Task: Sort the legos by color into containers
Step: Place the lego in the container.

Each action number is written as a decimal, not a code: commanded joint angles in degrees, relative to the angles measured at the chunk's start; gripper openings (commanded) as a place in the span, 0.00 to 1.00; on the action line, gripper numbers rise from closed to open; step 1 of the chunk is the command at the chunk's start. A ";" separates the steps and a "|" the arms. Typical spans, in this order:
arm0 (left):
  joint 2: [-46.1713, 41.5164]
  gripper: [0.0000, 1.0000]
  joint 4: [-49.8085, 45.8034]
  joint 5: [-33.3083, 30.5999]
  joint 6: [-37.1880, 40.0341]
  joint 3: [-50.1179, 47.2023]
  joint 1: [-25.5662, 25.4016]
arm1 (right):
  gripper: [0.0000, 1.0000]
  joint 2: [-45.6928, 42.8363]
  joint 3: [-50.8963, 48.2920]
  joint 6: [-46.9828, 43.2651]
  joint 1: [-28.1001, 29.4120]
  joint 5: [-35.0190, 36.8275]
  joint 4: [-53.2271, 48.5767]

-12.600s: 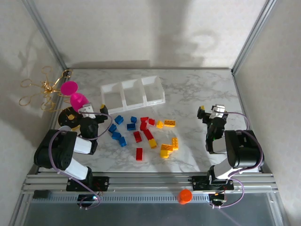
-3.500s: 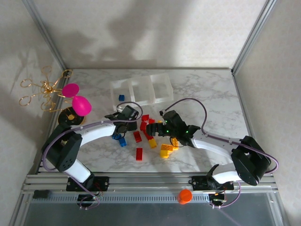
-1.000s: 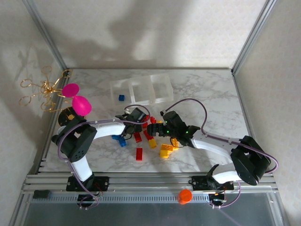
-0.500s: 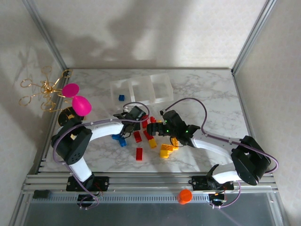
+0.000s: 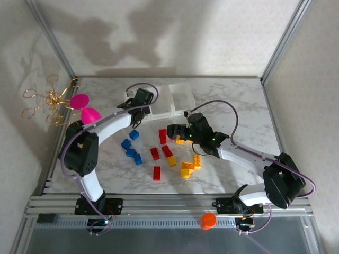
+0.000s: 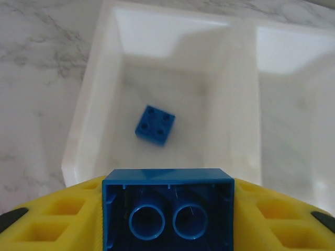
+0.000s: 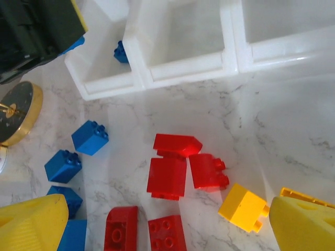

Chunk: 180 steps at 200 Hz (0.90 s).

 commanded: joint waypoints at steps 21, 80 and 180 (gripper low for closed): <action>11.62 0.43 -0.89 -0.46 3.89 11.42 3.39 | 0.99 0.72 1.93 -1.77 -1.09 1.09 1.09; 15.23 0.54 -2.18 0.37 4.85 16.21 4.88 | 0.99 0.93 2.07 -2.78 -1.46 1.70 0.44; -2.02 0.62 -0.48 6.14 3.07 3.36 4.11 | 0.99 -2.01 2.03 -4.48 -1.32 -0.99 -4.45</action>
